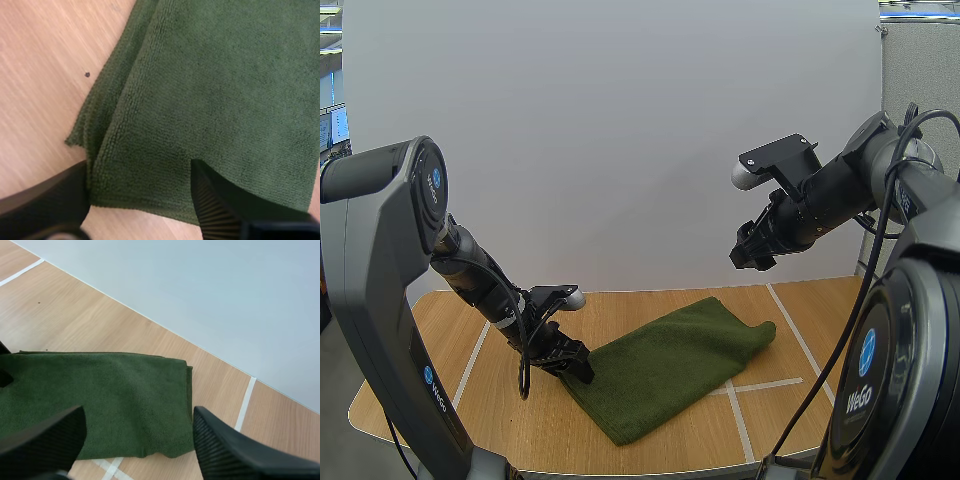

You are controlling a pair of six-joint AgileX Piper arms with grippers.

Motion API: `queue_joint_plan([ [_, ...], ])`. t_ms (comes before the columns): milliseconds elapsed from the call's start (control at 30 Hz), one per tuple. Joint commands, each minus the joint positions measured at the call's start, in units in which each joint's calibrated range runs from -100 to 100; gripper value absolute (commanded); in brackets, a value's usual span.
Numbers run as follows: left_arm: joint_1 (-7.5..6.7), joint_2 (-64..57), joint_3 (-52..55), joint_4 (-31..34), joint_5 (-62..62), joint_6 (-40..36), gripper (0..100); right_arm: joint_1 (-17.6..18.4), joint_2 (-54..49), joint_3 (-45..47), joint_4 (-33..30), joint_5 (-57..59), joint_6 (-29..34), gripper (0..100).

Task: Fold the towel

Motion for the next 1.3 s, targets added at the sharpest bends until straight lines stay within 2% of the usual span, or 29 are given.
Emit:
queue_joint_plan([
  [0,-0.01,0.1,-0.2,-0.7,1.3,0.6,55,-0.2,-0.7,-0.2,0.2,0.6,0.4,100],
  [33,-0.01,0.1,-0.2,-0.7,1.3,0.6,42,-0.2,-0.7,-0.2,0.2,0.6,0.4,100],
  [100,-0.01,0.1,-0.2,-0.7,0.5,0.6,7,-0.2,-0.7,-0.2,0.2,0.6,0.4,100],
  [133,-0.01,0.1,-0.2,-0.7,-0.2,0.6,0,-0.2,-0.7,-0.2,0.2,0.6,0.4,100],
  [300,0.06,0.1,-2.3,1.5,-1.7,0.2,0,-0.2,-0.7,-0.2,-0.2,0.6,0.4,100],
  [833,0.17,2.5,-21.2,9.6,0.0,-1.3,0,-0.2,-0.7,-0.2,-3.1,0.6,0.8,100],
  [1267,0.17,12.2,-29.9,10.3,0.5,-1.3,0,-0.2,-0.7,-0.2,-3.0,2.4,1.9,100],
])
